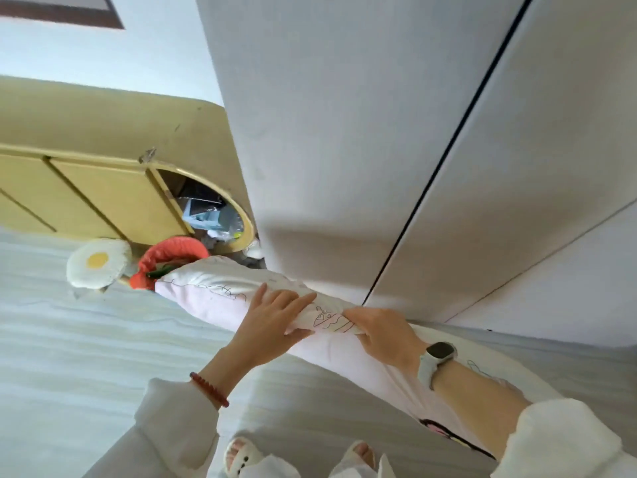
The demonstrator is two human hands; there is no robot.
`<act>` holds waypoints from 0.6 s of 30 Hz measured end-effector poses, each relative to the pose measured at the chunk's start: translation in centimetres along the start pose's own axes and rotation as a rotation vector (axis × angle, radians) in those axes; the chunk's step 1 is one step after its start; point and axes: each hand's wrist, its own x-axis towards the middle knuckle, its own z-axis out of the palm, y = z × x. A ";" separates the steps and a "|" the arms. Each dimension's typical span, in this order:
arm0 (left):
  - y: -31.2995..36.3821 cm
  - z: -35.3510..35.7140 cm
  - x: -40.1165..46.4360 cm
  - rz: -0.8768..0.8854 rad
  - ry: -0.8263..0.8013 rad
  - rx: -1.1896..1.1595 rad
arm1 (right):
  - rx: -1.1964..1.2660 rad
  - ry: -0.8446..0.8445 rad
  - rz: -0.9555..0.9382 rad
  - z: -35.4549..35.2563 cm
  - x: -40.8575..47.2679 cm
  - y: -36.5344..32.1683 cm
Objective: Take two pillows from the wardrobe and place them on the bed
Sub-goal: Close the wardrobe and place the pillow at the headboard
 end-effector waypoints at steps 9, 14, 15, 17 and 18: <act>-14.2 -4.7 -18.9 -0.355 0.271 0.051 | 0.010 -0.158 -0.311 11.2 10.5 -18.7; -18.1 -6.2 -31.4 -0.679 0.404 0.100 | 0.057 -0.377 -0.494 18.8 14.5 -29.9; -18.7 -6.6 -33.7 -0.760 0.430 0.108 | 0.070 -0.393 -0.553 20.2 15.1 -32.4; -19.7 -7.4 -38.6 -0.936 0.486 0.132 | 0.084 -0.379 -0.705 22.9 16.1 -38.1; -20.0 -7.7 -40.5 -0.994 0.507 0.145 | 0.083 -0.352 -0.775 23.8 16.5 -40.4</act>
